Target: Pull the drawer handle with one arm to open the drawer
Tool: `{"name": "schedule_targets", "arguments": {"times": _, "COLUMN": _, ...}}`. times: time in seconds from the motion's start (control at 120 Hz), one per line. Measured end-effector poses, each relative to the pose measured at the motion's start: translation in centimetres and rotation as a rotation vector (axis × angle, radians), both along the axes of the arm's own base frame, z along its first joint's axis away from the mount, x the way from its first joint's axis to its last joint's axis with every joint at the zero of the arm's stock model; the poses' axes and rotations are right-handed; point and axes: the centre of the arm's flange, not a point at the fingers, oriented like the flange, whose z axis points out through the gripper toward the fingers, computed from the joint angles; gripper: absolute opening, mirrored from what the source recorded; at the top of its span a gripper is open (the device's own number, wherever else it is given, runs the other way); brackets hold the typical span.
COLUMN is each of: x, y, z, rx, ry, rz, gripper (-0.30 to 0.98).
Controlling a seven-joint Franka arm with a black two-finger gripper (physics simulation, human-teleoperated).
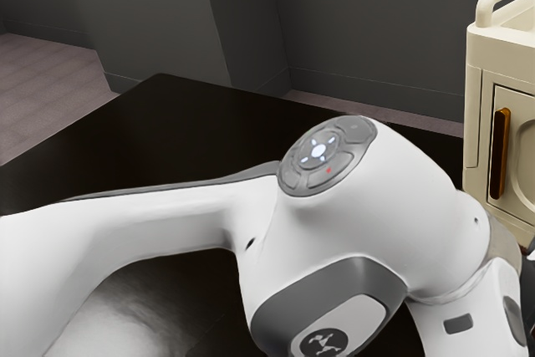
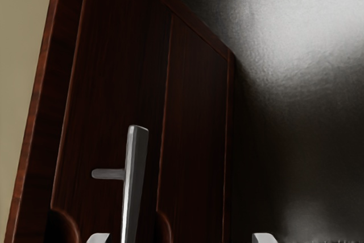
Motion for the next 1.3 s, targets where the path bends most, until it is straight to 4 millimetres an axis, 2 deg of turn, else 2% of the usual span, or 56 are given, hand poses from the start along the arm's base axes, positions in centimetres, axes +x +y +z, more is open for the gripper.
{"name": "schedule_targets", "arguments": {"times": 0.267, "x": 2.4, "y": 1.3, "z": -1.3, "rx": 0.03, "ry": -0.063, "rz": 0.011, "gripper": 0.21}}
{"name": "schedule_targets", "arguments": {"times": 0.6, "x": 1.0, "y": -1.3, "z": -2.1, "rx": 0.024, "ry": -0.073, "rz": -0.044, "gripper": 0.19}}
{"name": "schedule_targets", "arguments": {"times": 0.783, "x": 1.6, "y": -1.4, "z": -2.8, "rx": 0.022, "ry": -0.064, "rz": -0.041, "gripper": 0.2}}
{"name": "schedule_targets", "arguments": {"times": 1.125, "x": 2.3, "y": -1.6, "z": -3.4, "rx": 0.016, "ry": -0.055, "rz": -0.037, "gripper": 0.13}}
{"name": "schedule_targets", "arguments": {"times": 1.3, "x": 3.2, "y": -1.0, "z": -3.6, "rx": 0.015, "ry": -0.053, "rz": -0.019, "gripper": 0.1}}
